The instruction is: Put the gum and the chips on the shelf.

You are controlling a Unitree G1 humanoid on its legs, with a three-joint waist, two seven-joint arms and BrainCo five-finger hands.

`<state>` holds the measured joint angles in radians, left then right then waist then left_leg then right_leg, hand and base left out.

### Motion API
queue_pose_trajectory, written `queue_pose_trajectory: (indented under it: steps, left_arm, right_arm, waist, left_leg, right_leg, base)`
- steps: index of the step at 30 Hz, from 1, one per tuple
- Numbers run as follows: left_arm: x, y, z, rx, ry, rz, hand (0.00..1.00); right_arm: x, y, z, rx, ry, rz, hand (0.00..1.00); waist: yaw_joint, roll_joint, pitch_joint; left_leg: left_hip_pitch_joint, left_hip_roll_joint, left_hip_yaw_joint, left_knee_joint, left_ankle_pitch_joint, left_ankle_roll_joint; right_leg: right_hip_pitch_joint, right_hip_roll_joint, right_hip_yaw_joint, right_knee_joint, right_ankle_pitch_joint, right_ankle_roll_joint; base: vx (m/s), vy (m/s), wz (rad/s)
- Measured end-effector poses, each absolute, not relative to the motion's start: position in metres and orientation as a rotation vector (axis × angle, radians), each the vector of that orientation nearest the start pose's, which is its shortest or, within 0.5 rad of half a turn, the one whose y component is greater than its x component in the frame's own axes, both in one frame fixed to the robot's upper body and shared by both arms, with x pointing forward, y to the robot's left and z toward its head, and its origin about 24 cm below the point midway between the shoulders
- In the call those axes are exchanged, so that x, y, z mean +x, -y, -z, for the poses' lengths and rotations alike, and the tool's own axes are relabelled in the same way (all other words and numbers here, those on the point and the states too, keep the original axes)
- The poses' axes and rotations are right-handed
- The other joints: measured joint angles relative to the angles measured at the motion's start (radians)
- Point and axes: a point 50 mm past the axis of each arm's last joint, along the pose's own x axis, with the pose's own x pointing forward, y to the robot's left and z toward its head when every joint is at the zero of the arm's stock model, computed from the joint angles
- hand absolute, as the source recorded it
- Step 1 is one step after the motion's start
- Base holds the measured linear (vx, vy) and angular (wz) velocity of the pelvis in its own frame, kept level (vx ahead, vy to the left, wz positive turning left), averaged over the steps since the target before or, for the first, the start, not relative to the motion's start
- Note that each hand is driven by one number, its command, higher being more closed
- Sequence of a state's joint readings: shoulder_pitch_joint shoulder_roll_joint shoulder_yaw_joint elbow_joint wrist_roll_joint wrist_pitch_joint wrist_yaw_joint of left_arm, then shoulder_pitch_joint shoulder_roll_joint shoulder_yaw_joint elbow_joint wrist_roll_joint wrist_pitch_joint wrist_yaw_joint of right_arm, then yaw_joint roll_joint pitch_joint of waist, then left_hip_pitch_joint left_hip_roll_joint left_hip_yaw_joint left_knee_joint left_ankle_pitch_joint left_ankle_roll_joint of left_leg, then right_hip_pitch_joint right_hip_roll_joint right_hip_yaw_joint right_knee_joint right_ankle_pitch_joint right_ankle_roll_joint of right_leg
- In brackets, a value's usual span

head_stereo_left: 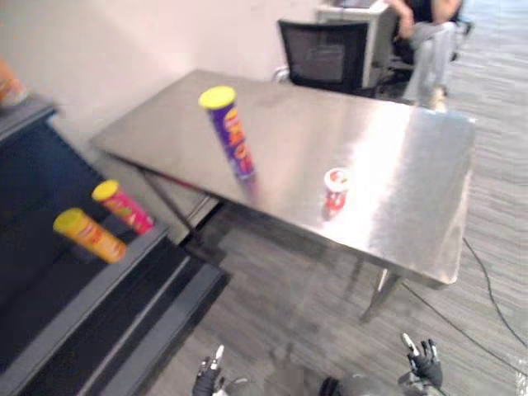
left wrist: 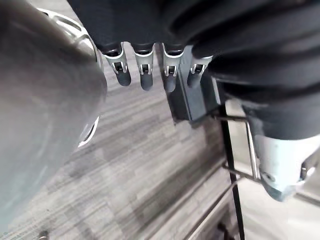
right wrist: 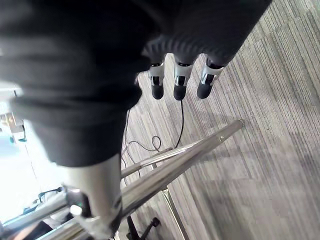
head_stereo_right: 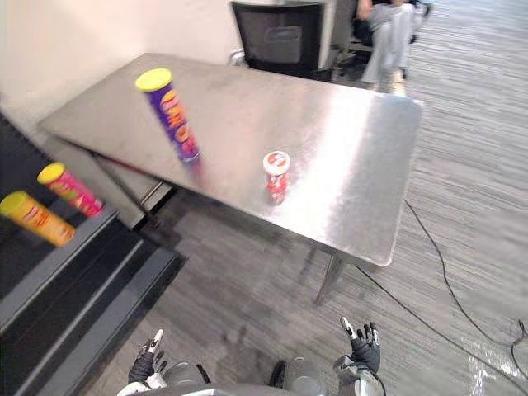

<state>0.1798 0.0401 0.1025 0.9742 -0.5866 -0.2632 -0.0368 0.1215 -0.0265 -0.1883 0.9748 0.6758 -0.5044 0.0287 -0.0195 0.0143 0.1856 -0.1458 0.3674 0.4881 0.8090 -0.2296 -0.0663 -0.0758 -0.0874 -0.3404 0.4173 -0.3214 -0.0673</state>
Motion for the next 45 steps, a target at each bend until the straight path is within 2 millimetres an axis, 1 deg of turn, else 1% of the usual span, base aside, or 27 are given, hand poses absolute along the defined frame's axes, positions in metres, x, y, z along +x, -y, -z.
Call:
queue_pose_trajectory:
  steps: [2,3,4,5,6,7,8,9,10,11,12,13,14,16,18,19,20,22,25,28,30,32,35,39,42,44,45]
  left_arm:
    - [0.086,-0.197,0.152,-0.485,-0.803,-0.506,0.00]
    - [0.085,-0.197,0.152,-0.497,-0.805,-0.515,0.00]
    - [0.085,-0.196,0.152,-0.507,-0.803,-0.521,0.00]
    - [0.084,-0.196,0.153,-0.512,-0.805,-0.524,0.00]
    - [0.084,-0.196,0.153,-0.511,-0.808,-0.526,0.00]
    - [0.083,-0.196,0.153,-0.512,-0.811,-0.527,0.00]
    - [0.082,-0.191,0.155,-0.520,-0.823,-0.525,0.00]
    - [0.078,-0.193,0.157,-0.503,-0.845,-0.523,0.00]
    - [0.077,-0.196,0.157,-0.485,-0.851,-0.519,0.00]
    - [0.077,-0.202,0.156,-0.443,-0.858,-0.504,0.00]
    - [0.078,-0.204,0.156,-0.428,-0.859,-0.495,0.00]
    - [0.079,-0.207,0.156,-0.414,-0.874,-0.484,0.00]
    - [0.081,-0.207,0.156,-0.404,-0.886,-0.466,0.00]
    - [0.079,-0.206,0.158,-0.381,-0.923,-0.417,0.00]
    - [0.077,-0.205,0.159,-0.365,-0.947,-0.382,0.00]
    - [0.077,-0.204,0.159,-0.354,-0.958,-0.362,0.00]
    - [0.077,-0.203,0.160,-0.346,-0.965,-0.352,0.00]
    - [0.076,-0.202,0.160,-0.336,-0.972,-0.341,0.00]
    - [0.072,-0.200,0.162,-0.324,-0.996,-0.360,0.00]
    - [0.071,-0.201,0.162,-0.314,-1.000,-0.378,0.00]
    - [0.070,-0.202,0.163,-0.308,-1.007,-0.392,0.00]
    - [0.069,-0.202,0.163,-0.303,-1.011,-0.401,0.00]
    - [0.070,-0.203,0.163,-0.283,-1.015,-0.395,0.00]
    - [0.069,-0.205,0.163,-0.296,-1.013,-0.423,0.00]
    - [0.069,-0.209,0.163,-0.291,-1.010,-0.444,0.00]
    - [0.066,-0.215,0.162,-0.306,-1.004,-0.490,0.00]
    - [0.065,-0.216,0.162,-0.300,-1.001,-0.495,0.00]
  right_arm:
    - [0.111,0.221,0.131,0.499,-0.495,0.689,0.00]
    - [0.111,0.221,0.131,0.497,-0.494,0.689,0.00]
    - [0.111,0.222,0.131,0.497,-0.492,0.687,0.00]
    - [0.113,0.221,0.130,0.497,-0.489,0.681,0.00]
    - [0.113,0.221,0.130,0.494,-0.489,0.674,0.00]
    - [0.113,0.222,0.130,0.489,-0.491,0.670,0.00]
    - [0.110,0.224,0.130,0.480,-0.495,0.674,0.00]
    - [0.106,0.223,0.132,0.481,-0.512,0.680,0.00]
    - [0.103,0.221,0.134,0.486,-0.526,0.683,0.00]
    - [0.096,0.213,0.138,0.502,-0.553,0.689,0.00]
    - [0.095,0.210,0.139,0.512,-0.558,0.691,0.00]
    - [0.095,0.205,0.140,0.524,-0.565,0.690,0.00]
    - [0.095,0.204,0.141,0.525,-0.570,0.690,0.00]
    - [0.090,0.204,0.143,0.520,-0.590,0.697,0.00]
    - [0.087,0.203,0.145,0.518,-0.609,0.702,0.00]
    - [0.085,0.203,0.147,0.514,-0.621,0.705,0.00]
    - [0.082,0.204,0.148,0.510,-0.632,0.710,0.00]
    - [0.074,0.207,0.149,0.491,-0.655,0.717,0.00]
    - [0.069,0.212,0.150,0.450,-0.681,0.712,0.00]
    - [0.068,0.214,0.150,0.414,-0.696,0.724,0.00]
    - [0.066,0.214,0.151,0.389,-0.715,0.752,0.00]
    - [0.065,0.215,0.151,0.367,-0.728,0.771,0.00]
    - [0.059,0.218,0.153,0.356,-0.760,0.849,0.00]
    - [0.055,0.224,0.152,0.356,-0.760,0.930,0.00]
    - [0.050,0.237,0.150,0.372,-0.732,1.059,0.00]
    - [0.053,0.255,0.141,0.410,-0.631,1.190,0.00]
    - [0.060,0.269,0.130,0.409,-0.537,1.241,0.00]
  waist:
    - [0.004,0.000,0.000]
    - [0.014,-0.001,0.000]
    - [0.021,-0.001,0.000]
    - [0.027,-0.002,0.000]
    - [0.027,-0.005,-0.003]
    - [0.027,-0.004,-0.003]
    - [0.025,0.011,-0.012]
    - [0.016,0.008,-0.035]
    - [0.009,-0.006,-0.043]
    - [0.003,-0.032,-0.057]
    - [0.004,-0.040,-0.061]
    - [0.003,-0.053,-0.066]
    - [0.002,-0.055,-0.067]
    - [0.002,-0.049,-0.071]
    - [-0.001,-0.045,-0.082]
    - [-0.001,-0.040,-0.086]
    - [-0.006,-0.035,-0.085]
    - [-0.007,-0.036,-0.088]
    - [-0.008,-0.020,-0.098]
    - [-0.006,-0.022,-0.100]
    - [-0.007,-0.028,-0.109]
    - [-0.007,-0.029,-0.112]
    - [-0.007,-0.032,-0.113]
    - [-0.006,-0.040,-0.117]
    - [-0.006,-0.045,-0.119]
    - [-0.006,-0.053,-0.122]
    - [-0.006,-0.057,-0.121]
  left_leg:
    - [-0.023,-0.024,-0.068,-0.138,0.009,-0.011]
    - [-0.027,-0.055,-0.152,-0.274,0.029,-0.020]
    - [-0.027,-0.066,-0.186,-0.321,0.041,-0.020]
    - [-0.025,-0.084,-0.250,-0.393,0.065,-0.021]
    - [-0.016,-0.106,-0.298,-0.452,0.102,-0.025]
    - [-0.006,-0.116,-0.312,-0.481,0.137,-0.028]
    - [0.010,-0.126,-0.312,-0.528,0.240,-0.037]
    - [0.032,-0.141,-0.308,-0.539,0.184,-0.081]
    - [0.039,-0.162,-0.298,-0.551,0.174,-0.071]
    - [0.043,-0.193,-0.275,-0.579,0.172,-0.066]
    - [0.043,-0.205,-0.270,-0.589,0.169,-0.061]
    - [0.044,-0.223,-0.255,-0.602,0.168,-0.058]
    - [0.049,-0.234,-0.253,-0.602,0.168,-0.053]
    - [0.075,-0.250,-0.248,-0.622,0.169,-0.051]
    - [0.098,-0.256,-0.243,-0.660,0.173,-0.045]
    - [0.109,-0.257,-0.241,-0.689,0.183,-0.031]
    - [0.132,-0.258,-0.240,-0.734,0.210,-0.029]
    - [0.157,-0.258,-0.240,-0.801,0.247,-0.032]
    - [0.167,-0.254,-0.243,-0.862,0.280,-0.043]
    - [0.167,-0.252,-0.255,-0.884,0.285,-0.044]
    - [0.168,-0.254,-0.256,-0.898,0.285,-0.043]
    - [0.169,-0.255,-0.256,-0.903,0.289,-0.048]
    - [0.176,-0.257,-0.255,-0.903,0.292,-0.042]
    - [0.202,-0.252,-0.250,-0.904,0.282,-0.050]
    - [0.203,-0.241,-0.234,-0.904,0.279,-0.054]
    - [0.209,-0.232,-0.214,-0.905,0.278,-0.055]
    - [0.216,-0.231,-0.197,-0.909,0.278,-0.055]
  right_leg:
    - [0.023,0.001,0.051,-0.013,0.008,0.018]
    - [0.031,-0.001,0.108,-0.017,0.010,0.037]
    - [0.031,-0.003,0.132,-0.017,0.009,0.044]
    - [0.033,-0.008,0.181,-0.011,0.006,0.067]
    - [0.035,-0.019,0.223,-0.006,-0.002,0.094]
    - [0.037,-0.023,0.242,-0.001,-0.006,0.109]
    - [0.036,-0.026,0.269,0.006,-0.018,0.139]
    - [0.040,-0.051,0.286,0.002,-0.022,0.170]
    - [0.044,-0.071,0.287,-0.010,-0.014,0.184]
    - [0.047,-0.102,0.285,-0.050,0.009,0.218]
    - [0.049,-0.113,0.282,-0.071,0.023,0.227]
    - [0.065,-0.130,0.277,-0.119,0.054,0.235]
    - [0.083,-0.140,0.268,-0.162,0.085,0.243]
    - [0.115,-0.150,0.263,-0.214,0.122,0.243]
    - [0.119,-0.153,0.261,-0.234,0.128,0.245]
    - [0.114,-0.151,0.258,-0.247,0.130,0.249]
    - [0.113,-0.147,0.256,-0.247,0.133,0.246]
    - [0.112,-0.139,0.255,-0.258,0.136,0.239]
    - [0.100,-0.118,0.249,-0.279,0.148,0.235]
    - [0.098,-0.112,0.236,-0.297,0.157,0.228]
    - [0.098,-0.110,0.237,-0.318,0.177,0.228]
    - [0.101,-0.109,0.238,-0.331,0.192,0.235]
    - [0.119,-0.107,0.238,-0.353,0.208,0.241]
    - [0.140,-0.103,0.239,-0.365,0.212,0.241]
    - [0.136,-0.094,0.240,-0.370,0.223,0.239]
    - [0.134,-0.087,0.241,-0.382,0.239,0.234]
    - [0.133,-0.089,0.243,-0.382,0.239,0.233]
  base:
    - [0.30,0.113,-1.01]
    - [0.21,0.147,-1.11]
    - [0.25,0.229,-1.41]
    - [0.29,0.354,-1.20]
    - [0.28,0.382,-1.13]
    - [0.26,0.431,-0.97]
    - [0.21,0.410,-0.67]
    - [0.20,0.425,-0.47]
    - [0.17,0.412,-0.12]
    - [0.10,0.300,-0.03]
    - [0.10,0.334,-0.08]
    - [0.07,0.279,-0.11]
    - [0.05,0.250,-0.12]
    - [0.00,0.155,-0.18]
    - [-0.06,0.068,-0.23]
    - [-0.10,-0.008,-0.18]
    - [-0.11,-0.019,-0.13]
    - [-0.08,-0.023,-0.05]
    - [-0.09,-0.025,-0.05]
    - [-0.01,0.004,-0.05]
    - [0.04,0.017,-0.07]
    - [0.08,0.015,-0.06]
    - [0.12,0.003,-0.05]
    - [0.09,-0.008,-0.11]
    - [0.02,-0.003,-0.15]
    - [-0.04,0.001,-0.28]
    - [-0.05,0.005,-0.24]
